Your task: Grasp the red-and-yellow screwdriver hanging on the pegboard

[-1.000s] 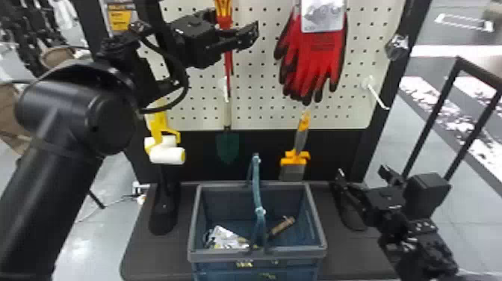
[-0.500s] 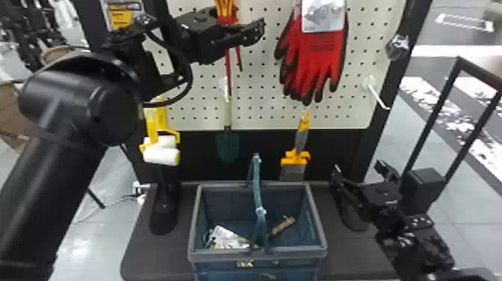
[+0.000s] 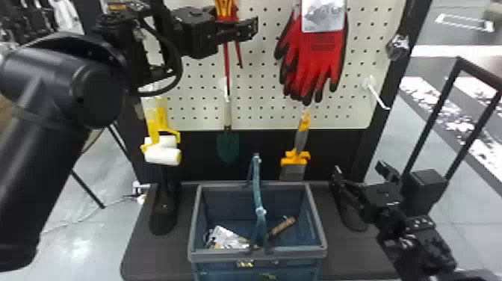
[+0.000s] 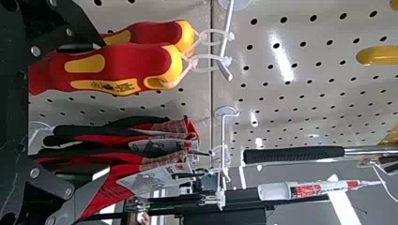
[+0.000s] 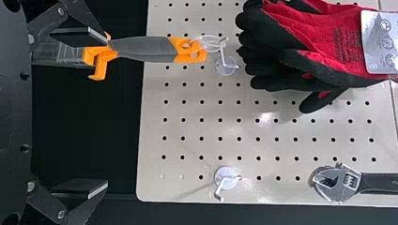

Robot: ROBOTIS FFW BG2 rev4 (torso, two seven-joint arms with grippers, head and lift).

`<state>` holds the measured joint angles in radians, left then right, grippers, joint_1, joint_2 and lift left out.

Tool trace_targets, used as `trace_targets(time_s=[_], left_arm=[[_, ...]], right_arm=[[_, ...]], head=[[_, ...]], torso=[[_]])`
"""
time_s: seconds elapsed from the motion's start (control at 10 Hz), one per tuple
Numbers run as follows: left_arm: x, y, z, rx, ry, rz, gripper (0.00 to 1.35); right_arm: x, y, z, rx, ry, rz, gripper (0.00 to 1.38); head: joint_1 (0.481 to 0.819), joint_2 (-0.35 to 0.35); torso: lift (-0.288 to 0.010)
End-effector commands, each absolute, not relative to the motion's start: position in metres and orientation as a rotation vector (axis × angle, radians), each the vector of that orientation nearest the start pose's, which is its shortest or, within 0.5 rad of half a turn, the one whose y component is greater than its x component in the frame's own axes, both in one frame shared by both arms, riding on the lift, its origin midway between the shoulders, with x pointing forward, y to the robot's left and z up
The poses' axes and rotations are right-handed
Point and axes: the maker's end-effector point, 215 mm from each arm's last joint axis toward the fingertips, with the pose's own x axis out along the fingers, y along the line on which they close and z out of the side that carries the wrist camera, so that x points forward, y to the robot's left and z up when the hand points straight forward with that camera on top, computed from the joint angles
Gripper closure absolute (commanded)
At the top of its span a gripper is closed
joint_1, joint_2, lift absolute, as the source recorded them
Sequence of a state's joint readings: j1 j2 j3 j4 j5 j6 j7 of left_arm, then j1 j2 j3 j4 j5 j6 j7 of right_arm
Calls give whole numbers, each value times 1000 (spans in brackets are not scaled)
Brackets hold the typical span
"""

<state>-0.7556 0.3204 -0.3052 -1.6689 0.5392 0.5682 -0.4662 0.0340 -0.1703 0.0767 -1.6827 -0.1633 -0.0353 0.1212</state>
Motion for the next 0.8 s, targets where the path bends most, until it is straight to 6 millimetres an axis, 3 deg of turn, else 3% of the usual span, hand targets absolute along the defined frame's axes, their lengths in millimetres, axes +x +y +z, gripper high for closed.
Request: trace_targets(time_s=[0.0,0.2,0.5,0.6,0.7], left_arm=[[651,44,-14,50,-117,-861,881],[651,40,-17,52,-106,-866,1078],[651,42,-16,53,-110,-863,1104],[651,42,-16,54,-112,-862,1220],[651,42,-16,54,-112,-862,1217]], right_arm=[[582,-204,-294,-5,-96,215,219],[583,-202,-293,-5,-97,218,219],[583,-202,-294,-6,-95,221,219],[583,-202,-293,-4,-96,221,219],[583,-202,-293,-4,-96,221,219]], head=[[549,0],[549,0],[549,0],[549,0],[549,0]], torso=[[-100],[-100],[-100],[-100],[-100]])
